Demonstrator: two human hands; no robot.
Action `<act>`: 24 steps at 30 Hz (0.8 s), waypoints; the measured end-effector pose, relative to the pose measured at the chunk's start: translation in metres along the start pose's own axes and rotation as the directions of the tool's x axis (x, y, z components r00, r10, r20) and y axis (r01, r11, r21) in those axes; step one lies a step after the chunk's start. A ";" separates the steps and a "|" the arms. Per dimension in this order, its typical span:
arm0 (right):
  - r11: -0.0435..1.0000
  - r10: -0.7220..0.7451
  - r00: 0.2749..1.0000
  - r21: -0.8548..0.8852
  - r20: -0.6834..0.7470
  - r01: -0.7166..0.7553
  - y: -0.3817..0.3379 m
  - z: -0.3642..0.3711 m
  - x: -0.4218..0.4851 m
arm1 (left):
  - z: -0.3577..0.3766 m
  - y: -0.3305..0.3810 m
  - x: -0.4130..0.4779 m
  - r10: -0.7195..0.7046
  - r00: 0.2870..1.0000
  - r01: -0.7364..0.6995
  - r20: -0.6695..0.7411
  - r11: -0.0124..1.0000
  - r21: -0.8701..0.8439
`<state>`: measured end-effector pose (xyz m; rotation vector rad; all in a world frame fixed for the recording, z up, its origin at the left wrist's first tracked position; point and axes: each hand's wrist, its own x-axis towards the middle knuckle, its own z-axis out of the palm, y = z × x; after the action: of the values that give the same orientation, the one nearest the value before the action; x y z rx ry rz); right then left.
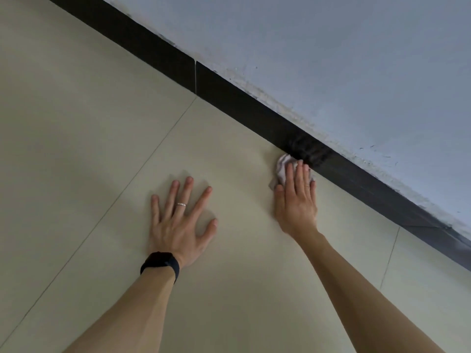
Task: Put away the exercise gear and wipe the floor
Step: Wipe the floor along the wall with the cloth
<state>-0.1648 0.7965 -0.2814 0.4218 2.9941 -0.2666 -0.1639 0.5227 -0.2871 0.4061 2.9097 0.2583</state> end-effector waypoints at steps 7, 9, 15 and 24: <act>0.667 -0.718 0.658 -0.045 0.226 0.744 -0.008 -0.006 -0.070 | 0.002 -0.004 0.000 0.019 0.999 -0.022 -0.041 0.998 -0.055; 0.678 -0.700 0.678 -0.091 0.225 0.730 0.007 -0.005 -0.048 | 0.003 -0.003 0.000 0.029 0.999 -0.031 -0.045 0.998 -0.054; 0.999 0.035 0.996 0.006 -0.088 -0.035 -0.052 0.021 -0.070 | 0.005 -0.005 -0.001 0.035 0.998 -0.039 -0.060 0.997 -0.072; 0.902 -0.412 0.891 -0.056 0.194 0.429 -0.037 0.017 -0.121 | 0.001 -0.008 -0.002 0.041 0.999 -0.042 -0.008 0.997 -0.065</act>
<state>-0.0583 0.7259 -0.2766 -0.2583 2.8697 -0.1779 -0.1641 0.5143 -0.2895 0.4562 2.8931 0.3599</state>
